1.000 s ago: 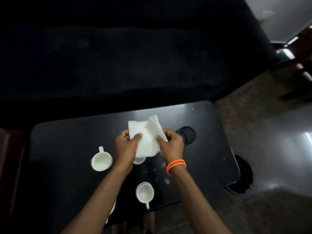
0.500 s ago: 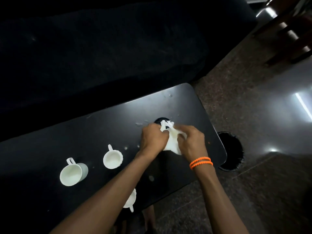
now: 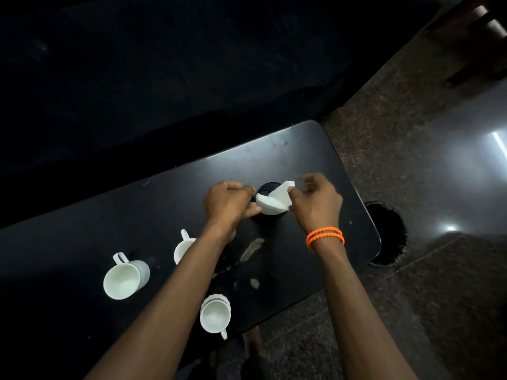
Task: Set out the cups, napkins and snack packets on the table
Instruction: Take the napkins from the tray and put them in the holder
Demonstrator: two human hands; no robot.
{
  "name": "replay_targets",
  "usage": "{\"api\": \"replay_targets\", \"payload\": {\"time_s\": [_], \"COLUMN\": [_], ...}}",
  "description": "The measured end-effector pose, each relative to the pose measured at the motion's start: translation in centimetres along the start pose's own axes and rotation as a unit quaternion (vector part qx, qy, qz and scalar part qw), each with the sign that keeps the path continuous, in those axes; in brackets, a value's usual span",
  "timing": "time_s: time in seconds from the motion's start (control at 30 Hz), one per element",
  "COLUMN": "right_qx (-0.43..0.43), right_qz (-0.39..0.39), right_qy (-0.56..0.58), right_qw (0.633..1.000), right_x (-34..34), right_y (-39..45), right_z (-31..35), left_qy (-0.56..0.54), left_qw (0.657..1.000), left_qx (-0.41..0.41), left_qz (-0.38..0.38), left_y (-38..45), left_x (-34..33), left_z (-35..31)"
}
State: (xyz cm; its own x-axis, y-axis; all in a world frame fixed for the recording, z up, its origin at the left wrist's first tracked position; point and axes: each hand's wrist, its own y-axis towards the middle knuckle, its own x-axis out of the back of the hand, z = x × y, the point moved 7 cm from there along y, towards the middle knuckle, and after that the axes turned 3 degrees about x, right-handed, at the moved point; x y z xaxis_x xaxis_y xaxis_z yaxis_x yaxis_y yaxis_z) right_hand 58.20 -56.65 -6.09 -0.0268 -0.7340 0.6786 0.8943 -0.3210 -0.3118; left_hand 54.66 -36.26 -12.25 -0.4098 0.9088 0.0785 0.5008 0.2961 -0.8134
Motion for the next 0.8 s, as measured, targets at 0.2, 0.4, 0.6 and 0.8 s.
{"api": "replay_targets", "payload": {"time_s": [0.2, 0.4, 0.6, 0.8], "right_qx": [-0.013, -0.194, -0.196, -0.191], "right_qz": [-0.075, 0.019, 0.116, 0.116], "right_qy": [0.056, 0.196, 0.324, 0.335], "right_qw": [0.996, 0.961, 0.918, 0.915], "right_x": [0.0, -3.7, -6.0, -5.9], "right_y": [-1.2, -2.2, -4.4, -7.5], "right_z": [-2.2, -6.4, -7.7, -9.0], "left_qy": [0.055, 0.097, -0.036, -0.065], "left_qw": [0.997, 0.991, 0.991, 0.996], "left_qx": [-0.044, -0.031, -0.016, -0.041], "left_qz": [-0.038, 0.088, 0.125, 0.051], "left_y": [1.8, 2.1, -0.6, -3.5], "left_x": [0.5, -1.5, -2.1, -0.1], "left_z": [0.3, 1.8, 5.4, 9.4]}}
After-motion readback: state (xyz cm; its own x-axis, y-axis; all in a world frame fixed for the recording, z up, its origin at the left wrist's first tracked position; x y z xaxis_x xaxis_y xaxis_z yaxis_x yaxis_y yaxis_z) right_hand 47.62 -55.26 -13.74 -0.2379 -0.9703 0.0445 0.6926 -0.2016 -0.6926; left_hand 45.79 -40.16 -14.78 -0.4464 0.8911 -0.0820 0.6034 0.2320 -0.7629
